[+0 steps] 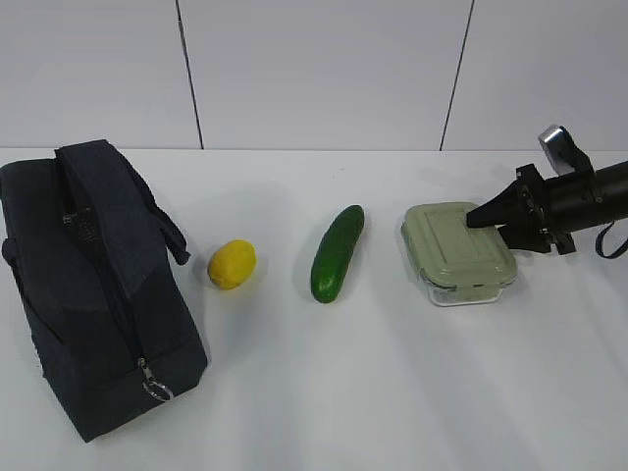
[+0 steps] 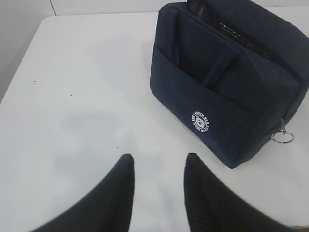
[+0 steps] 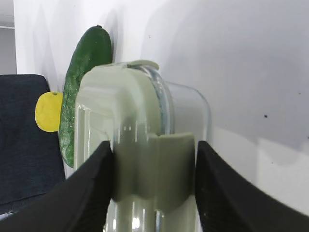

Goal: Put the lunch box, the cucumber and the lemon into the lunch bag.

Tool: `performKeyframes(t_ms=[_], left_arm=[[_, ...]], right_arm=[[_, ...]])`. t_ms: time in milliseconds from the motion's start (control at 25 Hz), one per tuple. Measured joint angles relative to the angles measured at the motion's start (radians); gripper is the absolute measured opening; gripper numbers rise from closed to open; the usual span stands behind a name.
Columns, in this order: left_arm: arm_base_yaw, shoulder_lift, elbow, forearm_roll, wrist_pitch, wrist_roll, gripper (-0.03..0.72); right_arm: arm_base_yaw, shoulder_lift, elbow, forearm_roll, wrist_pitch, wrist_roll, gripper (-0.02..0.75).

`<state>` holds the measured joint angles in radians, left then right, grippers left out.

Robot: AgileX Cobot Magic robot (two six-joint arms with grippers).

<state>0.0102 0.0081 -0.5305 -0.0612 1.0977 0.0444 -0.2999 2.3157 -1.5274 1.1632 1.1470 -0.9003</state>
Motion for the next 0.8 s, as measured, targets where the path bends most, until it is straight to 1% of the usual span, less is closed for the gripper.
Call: performKeyframes(t_ms=[520,800], left_arm=[[0.0,0.0,0.0,0.0,0.0,0.0,0.239],[0.0,0.0,0.0,0.0,0.0,0.0,0.239]], right_arm=[[0.004,-0.097,0.002,-0.01,0.0,0.025,0.384],[0.053,-0.227,0.002,-0.02,0.007,0.069,0.383]])
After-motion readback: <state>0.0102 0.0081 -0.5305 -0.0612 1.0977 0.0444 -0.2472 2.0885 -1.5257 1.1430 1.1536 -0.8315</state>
